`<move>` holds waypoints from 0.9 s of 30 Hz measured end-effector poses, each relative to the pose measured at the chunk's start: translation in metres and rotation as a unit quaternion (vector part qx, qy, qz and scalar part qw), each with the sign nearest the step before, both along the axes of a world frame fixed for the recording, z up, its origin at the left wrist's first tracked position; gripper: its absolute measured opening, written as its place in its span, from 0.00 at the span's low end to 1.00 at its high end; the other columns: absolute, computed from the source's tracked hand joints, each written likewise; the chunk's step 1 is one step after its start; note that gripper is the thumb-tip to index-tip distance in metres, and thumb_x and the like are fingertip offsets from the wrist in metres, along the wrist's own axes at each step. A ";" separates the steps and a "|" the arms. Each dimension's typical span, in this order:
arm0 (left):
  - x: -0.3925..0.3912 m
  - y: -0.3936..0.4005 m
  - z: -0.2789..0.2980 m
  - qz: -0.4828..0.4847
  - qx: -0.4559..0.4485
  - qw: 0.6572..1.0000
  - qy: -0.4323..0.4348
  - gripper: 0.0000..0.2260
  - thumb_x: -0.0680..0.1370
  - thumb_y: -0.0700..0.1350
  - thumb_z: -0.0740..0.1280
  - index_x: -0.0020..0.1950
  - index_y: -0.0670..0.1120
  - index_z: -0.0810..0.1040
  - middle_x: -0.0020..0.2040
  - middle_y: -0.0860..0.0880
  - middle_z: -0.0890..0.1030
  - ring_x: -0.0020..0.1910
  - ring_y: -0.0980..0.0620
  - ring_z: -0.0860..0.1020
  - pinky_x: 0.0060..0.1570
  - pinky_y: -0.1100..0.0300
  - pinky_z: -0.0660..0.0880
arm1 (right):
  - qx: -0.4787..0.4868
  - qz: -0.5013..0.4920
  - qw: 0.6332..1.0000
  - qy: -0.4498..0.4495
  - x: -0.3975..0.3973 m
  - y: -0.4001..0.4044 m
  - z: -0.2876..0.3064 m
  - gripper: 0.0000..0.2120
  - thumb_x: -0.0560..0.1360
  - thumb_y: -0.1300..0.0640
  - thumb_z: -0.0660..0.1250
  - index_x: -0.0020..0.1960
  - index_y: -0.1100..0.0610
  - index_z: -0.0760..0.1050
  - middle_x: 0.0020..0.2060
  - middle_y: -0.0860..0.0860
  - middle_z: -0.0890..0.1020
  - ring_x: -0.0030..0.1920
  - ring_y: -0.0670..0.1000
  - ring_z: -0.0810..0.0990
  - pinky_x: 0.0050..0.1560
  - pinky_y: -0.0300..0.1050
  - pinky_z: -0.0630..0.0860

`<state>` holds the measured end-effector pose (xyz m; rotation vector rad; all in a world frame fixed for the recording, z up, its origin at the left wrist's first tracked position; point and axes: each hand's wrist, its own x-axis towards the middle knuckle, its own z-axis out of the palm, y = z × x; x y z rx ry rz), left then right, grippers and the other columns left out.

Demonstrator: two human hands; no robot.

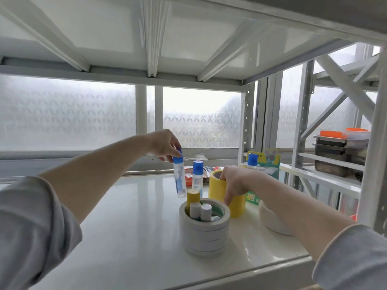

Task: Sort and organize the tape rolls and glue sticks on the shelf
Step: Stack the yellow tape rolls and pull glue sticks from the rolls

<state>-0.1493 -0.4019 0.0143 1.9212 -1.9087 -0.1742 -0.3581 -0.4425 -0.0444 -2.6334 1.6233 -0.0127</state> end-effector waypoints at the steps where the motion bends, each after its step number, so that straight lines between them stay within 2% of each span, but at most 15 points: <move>1: -0.002 -0.002 -0.004 0.001 0.008 1.000 -0.005 0.11 0.77 0.42 0.67 0.58 0.39 0.79 0.54 0.42 0.83 0.41 0.53 0.81 0.43 0.61 0.79 | 0.000 0.000 1.000 -0.001 0.000 0.000 0.000 0.43 0.62 0.50 0.80 0.72 0.54 0.66 0.64 0.53 0.75 0.61 0.56 0.75 0.61 0.51 0.76; 11: -0.019 -0.008 -0.023 0.006 0.023 1.000 -0.017 0.14 0.77 0.43 0.67 0.61 0.40 0.77 0.56 0.42 0.82 0.44 0.51 0.80 0.41 0.62 0.78 | -0.002 0.004 1.000 0.002 0.000 -0.003 -0.002 0.41 0.63 0.50 0.80 0.71 0.54 0.66 0.64 0.53 0.75 0.61 0.56 0.75 0.60 0.51 0.76; 16: -0.013 0.002 -0.012 0.005 0.037 0.999 -0.014 0.21 0.74 0.45 0.71 0.66 0.44 0.73 0.56 0.44 0.81 0.43 0.52 0.81 0.42 0.60 0.80 | -0.007 -0.004 1.000 0.006 -0.004 -0.005 0.006 0.41 0.63 0.51 0.80 0.71 0.55 0.67 0.61 0.53 0.76 0.59 0.55 0.76 0.59 0.50 0.77; 18: -0.006 0.009 -0.004 0.009 0.029 0.999 -0.012 0.23 0.73 0.45 0.72 0.67 0.44 0.72 0.56 0.44 0.81 0.42 0.53 0.81 0.39 0.61 0.80 | -0.017 -0.022 1.000 -0.008 -0.011 -0.006 0.020 0.39 0.63 0.51 0.80 0.69 0.57 0.68 0.58 0.53 0.77 0.56 0.55 0.77 0.58 0.49 0.77; 21: 0.009 0.029 0.008 0.019 0.024 0.999 -0.014 0.24 0.73 0.45 0.72 0.68 0.44 0.71 0.57 0.43 0.81 0.43 0.52 0.81 0.40 0.61 0.80 | -0.043 -0.039 0.998 -0.040 -0.020 0.000 0.055 0.42 0.61 0.51 0.80 0.70 0.56 0.67 0.63 0.53 0.74 0.58 0.57 0.76 0.59 0.51 0.76; 24: 0.023 0.050 0.016 0.019 0.026 0.999 -0.009 0.24 0.73 0.45 0.72 0.67 0.43 0.72 0.55 0.43 0.82 0.42 0.53 0.81 0.43 0.59 0.79 | -0.099 -0.015 0.992 -0.078 -0.019 0.016 0.096 0.43 0.61 0.51 0.80 0.72 0.58 0.67 0.66 0.53 0.73 0.60 0.58 0.75 0.55 0.46 0.73; 27: 0.034 0.075 0.021 0.025 0.016 0.999 -0.017 0.24 0.72 0.45 0.73 0.66 0.42 0.73 0.53 0.45 0.83 0.39 0.56 0.80 0.44 0.58 0.80 | -0.159 0.033 0.983 -0.089 -0.002 0.047 0.132 0.47 0.63 0.49 0.79 0.76 0.55 0.60 0.64 0.56 0.73 0.61 0.59 0.74 0.56 0.47 0.72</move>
